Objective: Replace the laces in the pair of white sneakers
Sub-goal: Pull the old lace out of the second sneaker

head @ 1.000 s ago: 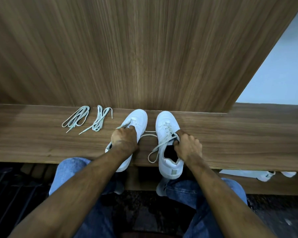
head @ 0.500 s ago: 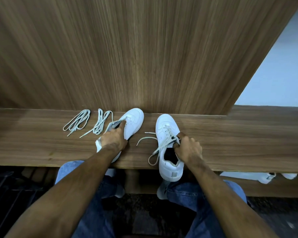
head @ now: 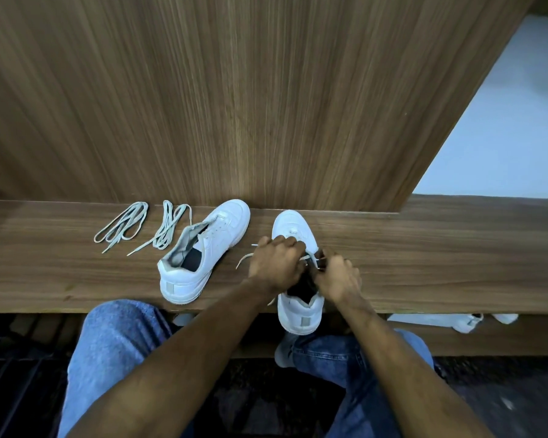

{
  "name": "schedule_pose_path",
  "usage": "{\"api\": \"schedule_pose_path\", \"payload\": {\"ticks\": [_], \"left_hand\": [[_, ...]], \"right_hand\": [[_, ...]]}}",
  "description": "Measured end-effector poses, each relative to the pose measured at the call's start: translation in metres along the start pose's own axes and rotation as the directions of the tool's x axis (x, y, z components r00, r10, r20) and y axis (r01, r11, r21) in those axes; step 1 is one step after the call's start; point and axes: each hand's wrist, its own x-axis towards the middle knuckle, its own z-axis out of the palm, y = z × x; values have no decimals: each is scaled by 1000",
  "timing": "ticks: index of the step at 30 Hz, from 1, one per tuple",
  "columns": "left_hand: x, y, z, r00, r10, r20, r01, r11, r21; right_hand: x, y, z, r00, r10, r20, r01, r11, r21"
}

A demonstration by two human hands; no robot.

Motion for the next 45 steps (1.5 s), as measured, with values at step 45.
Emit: {"api": "schedule_pose_path", "payload": {"ticks": [45], "left_hand": [[-19,-9,3,944,-327,40,328,920,-213]], "right_hand": [[44,-12,-70,992,-123,9,86,741,666]]}}
